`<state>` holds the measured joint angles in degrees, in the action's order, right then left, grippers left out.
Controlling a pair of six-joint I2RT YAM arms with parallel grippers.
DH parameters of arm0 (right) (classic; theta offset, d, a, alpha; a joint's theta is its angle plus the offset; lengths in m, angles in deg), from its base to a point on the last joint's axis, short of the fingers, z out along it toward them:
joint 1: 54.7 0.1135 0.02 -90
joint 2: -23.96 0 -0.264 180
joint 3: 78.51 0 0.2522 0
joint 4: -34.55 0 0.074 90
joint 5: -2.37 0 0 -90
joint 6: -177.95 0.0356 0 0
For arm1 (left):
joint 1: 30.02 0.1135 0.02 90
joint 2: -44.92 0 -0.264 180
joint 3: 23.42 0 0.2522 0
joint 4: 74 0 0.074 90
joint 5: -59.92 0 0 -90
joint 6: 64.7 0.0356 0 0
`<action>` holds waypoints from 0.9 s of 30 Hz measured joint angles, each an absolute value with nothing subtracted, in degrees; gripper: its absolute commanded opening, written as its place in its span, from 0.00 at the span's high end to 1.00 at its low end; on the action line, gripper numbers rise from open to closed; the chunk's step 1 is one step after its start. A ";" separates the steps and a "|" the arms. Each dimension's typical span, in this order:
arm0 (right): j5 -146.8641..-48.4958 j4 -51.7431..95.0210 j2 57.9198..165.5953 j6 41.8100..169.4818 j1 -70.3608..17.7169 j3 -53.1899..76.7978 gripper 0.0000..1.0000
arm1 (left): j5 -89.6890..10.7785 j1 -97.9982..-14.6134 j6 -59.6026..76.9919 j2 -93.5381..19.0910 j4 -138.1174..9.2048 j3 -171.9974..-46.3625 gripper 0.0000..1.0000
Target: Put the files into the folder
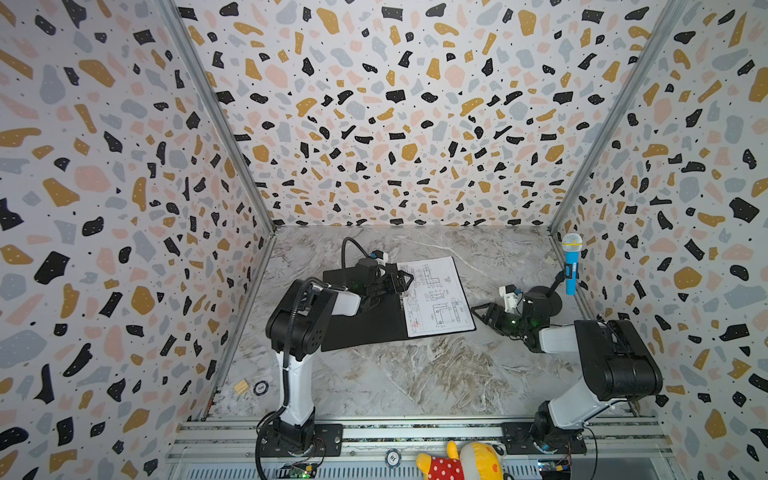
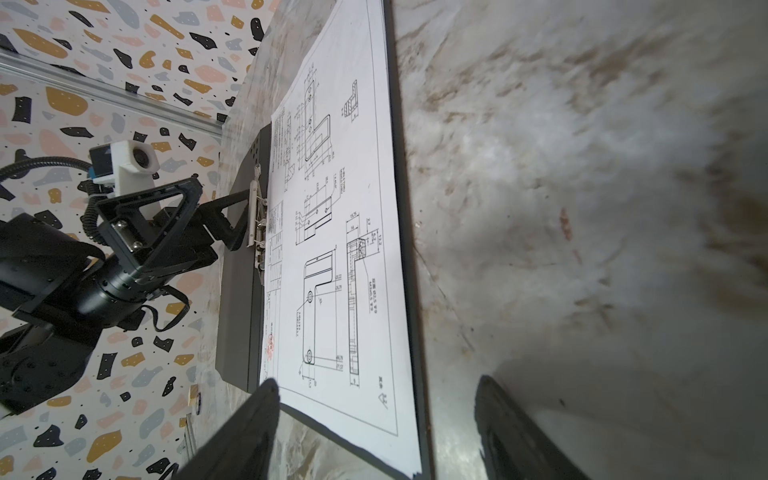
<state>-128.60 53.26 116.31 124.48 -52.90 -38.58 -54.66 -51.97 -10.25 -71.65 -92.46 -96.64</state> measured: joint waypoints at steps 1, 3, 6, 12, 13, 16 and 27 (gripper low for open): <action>-128.60 53.34 116.42 124.48 -52.95 -38.51 0.24 | -54.90 -51.93 -10.25 -71.96 -92.46 -96.93 0.00; -128.60 53.39 116.51 124.46 -52.95 -38.44 0.24 | -55.54 -51.88 -10.29 -72.75 -92.95 -97.28 0.00; -128.60 53.39 116.53 124.44 -52.99 -38.42 0.24 | -56.85 -51.88 -10.75 -73.53 -94.19 -97.45 0.00; -128.60 53.41 116.55 124.41 -52.99 -38.42 0.24 | -58.71 -51.88 -11.93 -74.65 -95.61 -98.65 0.00; -128.60 53.41 116.55 124.41 -52.99 -38.42 0.24 | -58.92 -51.86 -12.04 -74.82 -95.76 -98.85 0.00; -128.60 53.41 116.55 124.41 -52.99 -38.42 0.24 | -59.62 -51.86 -12.46 -75.20 -96.36 -99.05 0.00; -128.77 53.48 116.62 124.41 -53.08 -38.42 0.24 | -61.04 -51.86 -15.52 -75.26 -101.03 -97.80 0.00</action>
<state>-128.77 53.48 116.62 124.41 -53.08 -38.42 -61.04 -51.86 -15.52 -75.26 -101.03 -97.80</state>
